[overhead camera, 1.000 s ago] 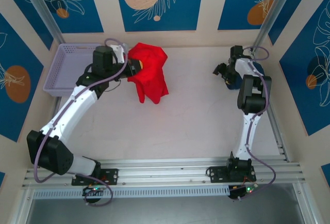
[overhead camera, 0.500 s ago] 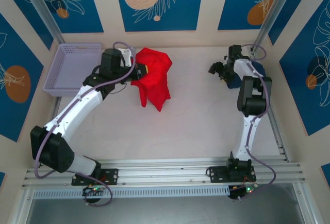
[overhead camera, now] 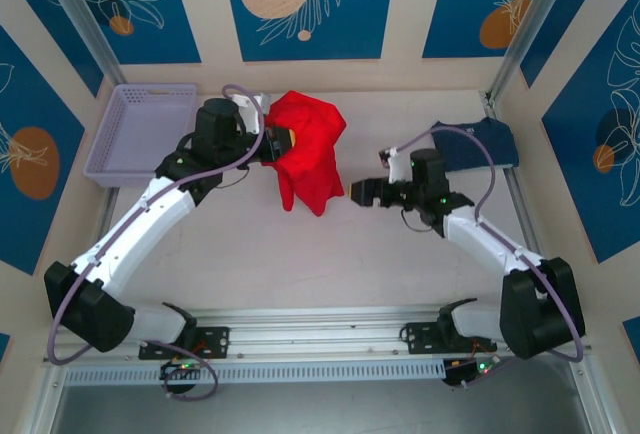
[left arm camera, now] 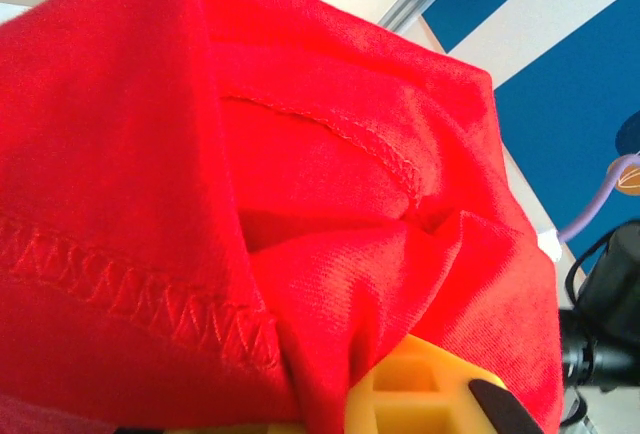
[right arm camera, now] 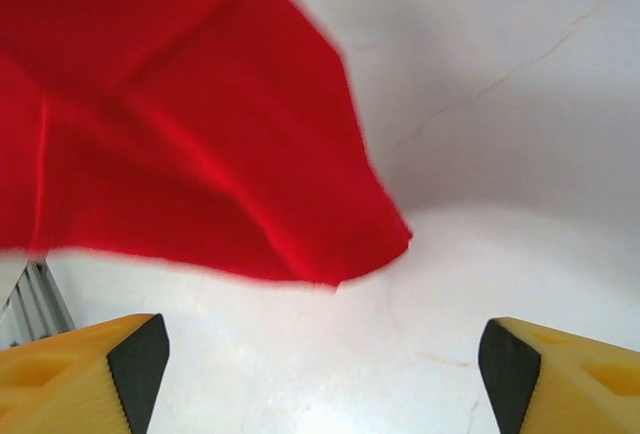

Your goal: Fold the inside-out t-shirt

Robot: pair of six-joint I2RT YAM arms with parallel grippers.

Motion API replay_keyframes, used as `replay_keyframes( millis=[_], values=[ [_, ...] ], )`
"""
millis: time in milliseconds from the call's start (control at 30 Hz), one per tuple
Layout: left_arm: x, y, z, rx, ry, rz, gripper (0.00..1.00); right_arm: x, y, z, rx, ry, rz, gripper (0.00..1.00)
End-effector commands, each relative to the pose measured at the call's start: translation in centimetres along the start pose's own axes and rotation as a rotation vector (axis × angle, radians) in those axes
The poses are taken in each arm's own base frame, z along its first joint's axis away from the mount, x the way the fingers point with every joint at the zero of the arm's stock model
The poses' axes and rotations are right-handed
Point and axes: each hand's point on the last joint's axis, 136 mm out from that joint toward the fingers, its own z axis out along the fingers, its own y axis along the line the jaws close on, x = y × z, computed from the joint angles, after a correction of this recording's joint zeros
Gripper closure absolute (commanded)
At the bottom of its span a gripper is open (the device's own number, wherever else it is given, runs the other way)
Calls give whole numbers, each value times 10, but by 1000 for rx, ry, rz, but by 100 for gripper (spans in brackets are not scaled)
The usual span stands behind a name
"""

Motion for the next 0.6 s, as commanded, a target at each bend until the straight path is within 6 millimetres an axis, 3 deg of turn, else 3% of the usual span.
replay_keyframes(
  millis=[0, 200, 233, 333, 467, 500, 567],
  values=[
    [-15, -22, -11, 56, -68, 29, 100, -10, 22, 7, -81, -71, -144, 16],
    [-13, -28, -11, 75, -59, 30, 100, -21, 11, 44, -49, -57, -213, 23],
    [-12, -28, -11, 76, -57, 31, 100, -20, 8, 48, -48, -51, -210, 28],
    [-11, -24, -11, 57, -54, 39, 100, -20, 0, 54, -21, -48, -200, 57],
    [-10, -14, -9, 13, -62, 53, 100, -20, 2, 41, -2, -66, -212, 91],
    [-11, -10, -8, -7, -71, 55, 100, -19, 6, 36, -12, -64, -212, 98],
    [-17, 8, -7, -96, -99, 68, 100, -18, 25, 24, -75, -47, -201, 100]
  ],
)
